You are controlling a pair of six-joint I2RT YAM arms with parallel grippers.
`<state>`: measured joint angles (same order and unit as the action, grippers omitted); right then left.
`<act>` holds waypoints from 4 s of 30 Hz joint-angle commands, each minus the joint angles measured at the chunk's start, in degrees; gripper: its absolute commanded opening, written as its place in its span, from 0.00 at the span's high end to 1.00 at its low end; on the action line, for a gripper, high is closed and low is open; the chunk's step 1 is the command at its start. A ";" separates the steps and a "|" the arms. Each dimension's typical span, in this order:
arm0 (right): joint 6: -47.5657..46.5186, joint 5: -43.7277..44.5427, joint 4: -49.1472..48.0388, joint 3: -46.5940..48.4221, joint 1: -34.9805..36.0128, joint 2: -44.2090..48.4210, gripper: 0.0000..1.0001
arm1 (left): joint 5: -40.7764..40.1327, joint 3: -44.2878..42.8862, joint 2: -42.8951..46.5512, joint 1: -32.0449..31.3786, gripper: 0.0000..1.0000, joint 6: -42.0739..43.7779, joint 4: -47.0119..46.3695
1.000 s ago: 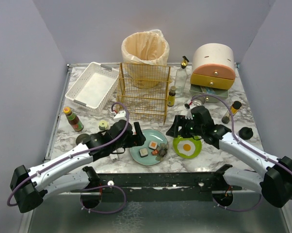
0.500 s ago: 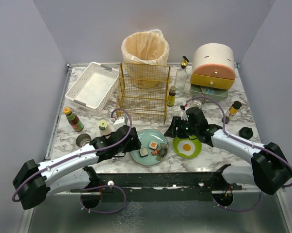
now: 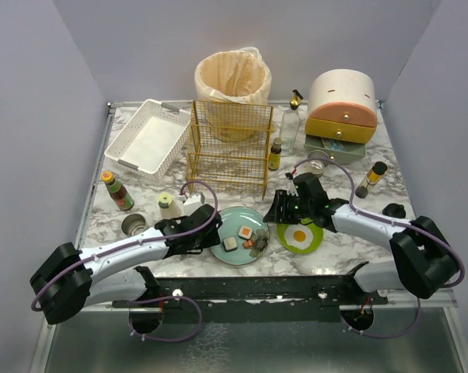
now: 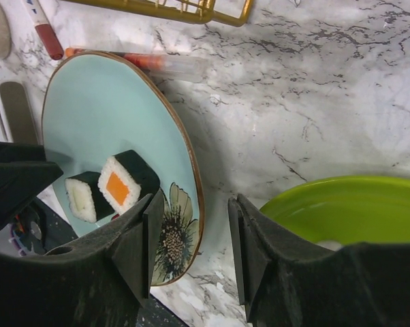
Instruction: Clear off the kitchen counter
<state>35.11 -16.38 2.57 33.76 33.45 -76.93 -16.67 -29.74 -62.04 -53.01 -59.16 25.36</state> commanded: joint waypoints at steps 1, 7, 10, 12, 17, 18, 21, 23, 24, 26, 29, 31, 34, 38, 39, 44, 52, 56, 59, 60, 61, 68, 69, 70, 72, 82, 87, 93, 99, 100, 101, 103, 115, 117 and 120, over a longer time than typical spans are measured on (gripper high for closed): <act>-0.95 -1.06 -1.11 0.10 0.37 -2.54 0.51 | -1.14 0.56 -3.07 -0.16 0.47 -2.27 -0.81; -1.94 -2.44 -2.07 0.42 0.39 -5.47 0.53 | -0.57 1.43 -5.11 -0.16 0.57 -2.02 -2.45; -1.89 -2.85 -2.11 0.67 0.39 -6.43 0.54 | -0.56 1.57 -5.66 -0.17 0.65 -2.02 -2.97; -1.89 -3.15 -2.06 0.78 0.37 -7.05 0.55 | -0.56 1.68 -6.25 -0.16 0.70 -2.02 -3.33; -1.84 -3.21 -2.11 1.10 0.38 -9.03 0.58 | -0.10 2.02 -8.54 -0.16 0.81 -1.93 -4.09; -1.69 -3.35 -2.06 1.17 0.39 -9.42 0.58 | -0.07 2.03 -8.92 -0.16 0.83 -1.93 -4.10; -0.66 -3.78 -3.80 1.31 0.38 -10.01 0.59 | -0.12 2.17 -10.03 -0.16 0.88 -2.09 -4.38; 0.19 -3.99 -4.68 1.15 0.38 -10.21 0.60 | 0.17 2.59 -10.71 -0.16 0.90 -2.19 -5.09; 0.56 -4.28 -5.21 1.02 0.36 -10.38 0.61 | 0.29 2.80 -11.10 -0.16 0.91 -2.27 -5.47; 1.25 -5.23 -6.55 0.60 0.38 -10.75 0.62 | 0.69 3.17 -11.98 -0.16 0.92 -2.36 -6.12; 2.53 -7.30 -8.94 -0.13 0.39 -11.68 0.64 | 1.05 3.49 -13.46 -0.16 0.94 -2.37 -6.89; 3.05 -8.36 -10.05 -0.19 0.39 -12.37 0.65 | 1.19 3.50 -14.32 -0.16 0.94 -2.22 -7.55; 3.53 -9.62 -11.27 -0.43 0.39 -12.93 0.68 | 1.53 3.62 -15.61 -0.16 0.95 -1.94 -8.73; 4.40 -11.55 -13.20 -0.80 0.39 -12.52 0.76 | 1.75 3.90 -16.48 -0.16 0.95 -1.76 -10.02; 4.65 -11.76 -13.39 -0.87 0.39 -12.04 0.78 | 1.73 3.82 -16.53 -0.16 0.95 -1.63 -10.21; 6.01 -12.53 -13.08 -0.86 0.39 -8.06 0.92 | 0.33 1.83 -16.32 -0.16 0.95 -0.44 -9.61; 9.34 -12.17 -9.43 -1.55 0.39 0.55 1.00 | -2.79 -2.23 -10.91 -0.16 0.64 1.11 -4.18; 9.98 -11.42 -6.37 -1.43 0.39 4.43 1.00 | -5.29 -5.23 -4.97 -0.16 0.48 1.86 0.36; 11.23 -11.51 -6.00 -2.12 0.39 6.42 1.00 | -7.47 -7.96 -0.42 -0.16 0.40 2.66 3.50; 11.63 -11.60 -6.00 -2.32 0.36 6.85 1.00 | -8.21 -8.97 0.88 -0.16 0.37 2.92 4.52; 12.20 -11.75 -5.97 -2.56 0.38 7.24 1.00 | -8.77 -10.03 1.96 -0.13 0.35 3.29 5.39; 15.83 -13.58 -8.24 -3.97 0.39 9.44 1.00 | -12.50 -16.35 5.80 0.01 0.23 5.07 10.06; 16.36 -13.85 -8.54 -3.96 0.39 9.90 1.00 | -12.73 -17.03 6.07 0.02 0.22 5.16 10.64; 17.07 -14.35 -8.76 -3.85 0.39 10.44 1.00 | -12.95 -17.67 6.28 0.06 0.20 5.39 11.09; 17.96 -14.72 -8.60 -3.22 0.38 12.09 1.00 | -13.71 -19.06 6.66 0.22 0.17 5.84 12.18; 19.49 -12.09 -4.39 4.99 0.39 18.44 1.00 | -11.89 -26.54 10.58 4.60 0.04 7.64 15.56; 23.44 -12.14 -8.71 6.77 0.30 19.19 1.00 | -11.42 -31.06 12.54 6.91 0.01 9.05 17.36; 23.33 -13.74 -9.11 11.66 0.13 16.79 1.00 | -3.89 -30.82 14.06 9.34 0.01 11.33 12.58; 25.42 -15.97 -12.65 12.68 -0.38 15.02 1.00 | 8.36 -26.00 14.81 16.72 0.01 11.67 6.88; 25.53 -16.16 -12.79 12.80 -0.38 14.97 1.00 | 10.15 -25.17 15.04 18.46 0.01 11.69 6.36; 25.47 -16.22 -12.81 12.92 -0.38 14.86 1.00 | 11.64 -24.71 15.14 20.10 0.01 11.77 6.14; 25.44 -16.23 -12.82 13.08 -0.49 14.95 1.00 | 13.91 -24.14 15.51 23.08 0.01 12.40 5.99; 26.17 -17.32 -14.75 13.46 -1.30 14.12 1.00 | 36.48 -17.86 16.01 35.14 0.18 10.99 -4.77; 26.45 -17.53 -15.23 13.60 -1.69 13.87 1.00 | 37.68 -17.51 16.19 35.40 0.21 11.19 -5.22; 26.68 -17.89 -15.88 13.91 -2.11 13.48 1.00 | 38.14 -17.47 16.24 35.50 0.32 11.81 -4.75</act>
<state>57.71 -30.17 -4.10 43.16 32.12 -63.77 15.84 -47.33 -47.03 -18.02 -47.75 23.55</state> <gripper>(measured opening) 0.049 0.760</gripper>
